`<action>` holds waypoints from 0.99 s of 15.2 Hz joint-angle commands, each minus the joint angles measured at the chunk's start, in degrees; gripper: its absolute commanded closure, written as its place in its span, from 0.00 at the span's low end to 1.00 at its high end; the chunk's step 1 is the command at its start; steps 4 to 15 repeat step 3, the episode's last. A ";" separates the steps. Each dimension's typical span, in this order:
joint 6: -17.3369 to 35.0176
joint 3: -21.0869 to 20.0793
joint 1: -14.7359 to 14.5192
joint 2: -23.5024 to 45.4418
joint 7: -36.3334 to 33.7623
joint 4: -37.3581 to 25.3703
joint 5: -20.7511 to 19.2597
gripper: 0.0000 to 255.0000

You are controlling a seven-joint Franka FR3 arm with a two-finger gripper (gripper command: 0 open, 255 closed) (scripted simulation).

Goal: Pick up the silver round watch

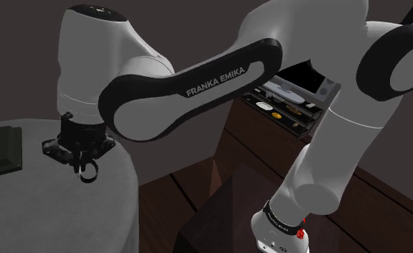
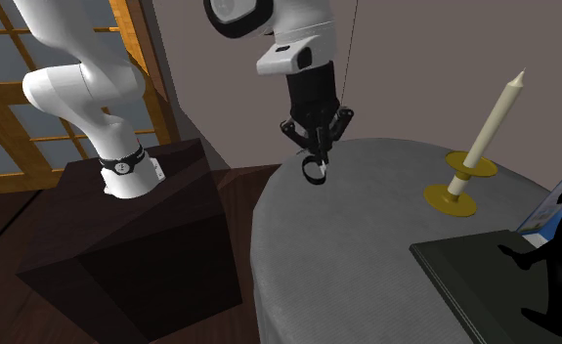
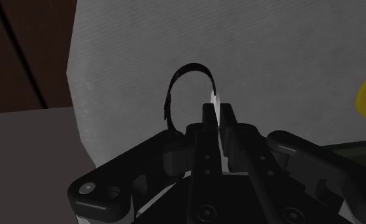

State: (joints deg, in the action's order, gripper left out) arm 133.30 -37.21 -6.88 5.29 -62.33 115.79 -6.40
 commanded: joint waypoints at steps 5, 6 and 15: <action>-1.66 -0.10 0.06 -0.61 0.41 -1.17 0.63 1.00; -1.66 -0.10 0.06 -0.61 0.41 -1.17 0.63 1.00; -1.66 -0.10 0.06 -0.61 0.41 -1.17 0.63 1.00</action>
